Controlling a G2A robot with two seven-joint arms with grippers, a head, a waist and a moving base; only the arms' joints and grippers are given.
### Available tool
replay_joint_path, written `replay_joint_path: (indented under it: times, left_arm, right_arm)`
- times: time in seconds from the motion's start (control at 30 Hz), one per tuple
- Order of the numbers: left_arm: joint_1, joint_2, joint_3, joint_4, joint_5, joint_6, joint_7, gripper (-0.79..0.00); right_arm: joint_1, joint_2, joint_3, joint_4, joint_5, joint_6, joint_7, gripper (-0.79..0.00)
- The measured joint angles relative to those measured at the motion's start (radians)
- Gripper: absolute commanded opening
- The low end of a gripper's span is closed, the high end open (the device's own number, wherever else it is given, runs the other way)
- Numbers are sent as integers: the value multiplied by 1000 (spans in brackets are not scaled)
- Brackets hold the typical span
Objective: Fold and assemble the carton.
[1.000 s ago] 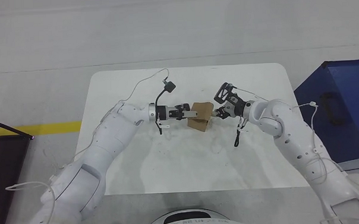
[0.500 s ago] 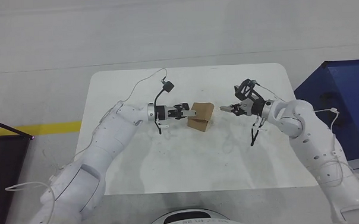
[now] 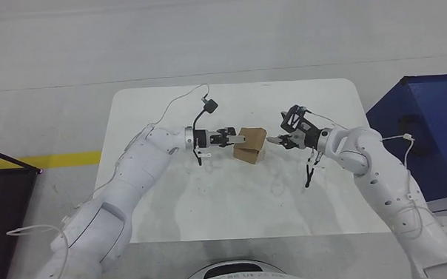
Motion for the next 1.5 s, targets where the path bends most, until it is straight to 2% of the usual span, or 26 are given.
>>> replay_joint_path:
  times: [0.63, 0.93, 1.5]
  left_arm:
    - [-35, -38, 41, 44, 54, 31, 20, 0]
    - [-38, -43, 35, 68, 50, 15, 22, 0]
    - [-40, -51, 32, 76, 61, 10, 20, 0]
  right_arm:
    - [34, -12, -38, 13, -4, 21, 29, -200]
    - [-20, 4, 36, -5, 0, -33, -28, -179]
    - [-3, -6, -13, -29, -40, -10, -10, -185]
